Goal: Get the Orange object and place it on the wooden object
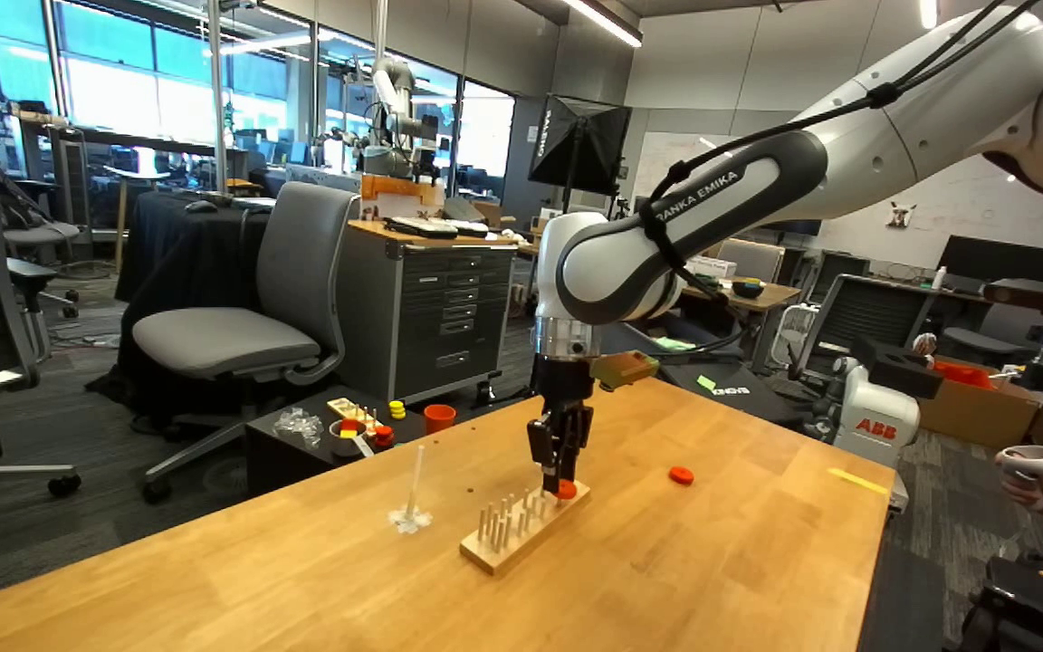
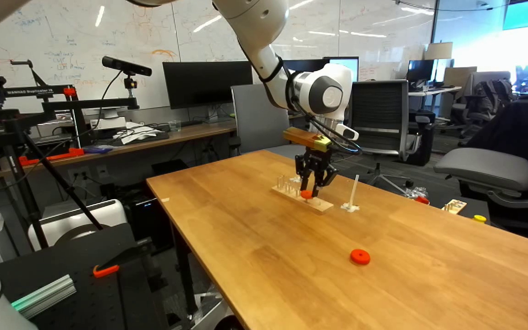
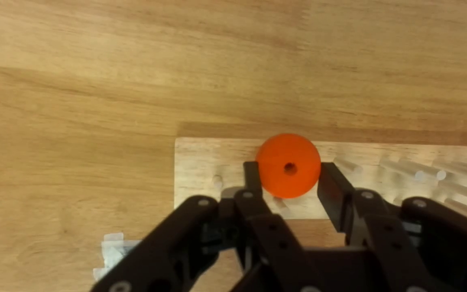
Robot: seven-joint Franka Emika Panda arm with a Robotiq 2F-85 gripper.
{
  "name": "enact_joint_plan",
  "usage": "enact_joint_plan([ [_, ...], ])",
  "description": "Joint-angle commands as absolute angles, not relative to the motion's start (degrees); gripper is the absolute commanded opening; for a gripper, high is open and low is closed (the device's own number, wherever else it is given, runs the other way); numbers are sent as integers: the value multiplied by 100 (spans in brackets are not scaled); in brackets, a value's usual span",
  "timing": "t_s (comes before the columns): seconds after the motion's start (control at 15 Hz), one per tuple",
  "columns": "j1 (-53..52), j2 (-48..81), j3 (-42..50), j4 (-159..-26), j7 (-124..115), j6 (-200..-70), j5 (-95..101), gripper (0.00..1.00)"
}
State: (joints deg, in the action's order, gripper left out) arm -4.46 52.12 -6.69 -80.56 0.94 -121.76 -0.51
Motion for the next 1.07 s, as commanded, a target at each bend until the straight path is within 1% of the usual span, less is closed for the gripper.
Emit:
enact_joint_plan([
  [0.0,-485,5294,-640,-7856,155,-12001,-146,16],
  [1.0,-481,5219,-643,-7912,151,-12050,-149,16],
])
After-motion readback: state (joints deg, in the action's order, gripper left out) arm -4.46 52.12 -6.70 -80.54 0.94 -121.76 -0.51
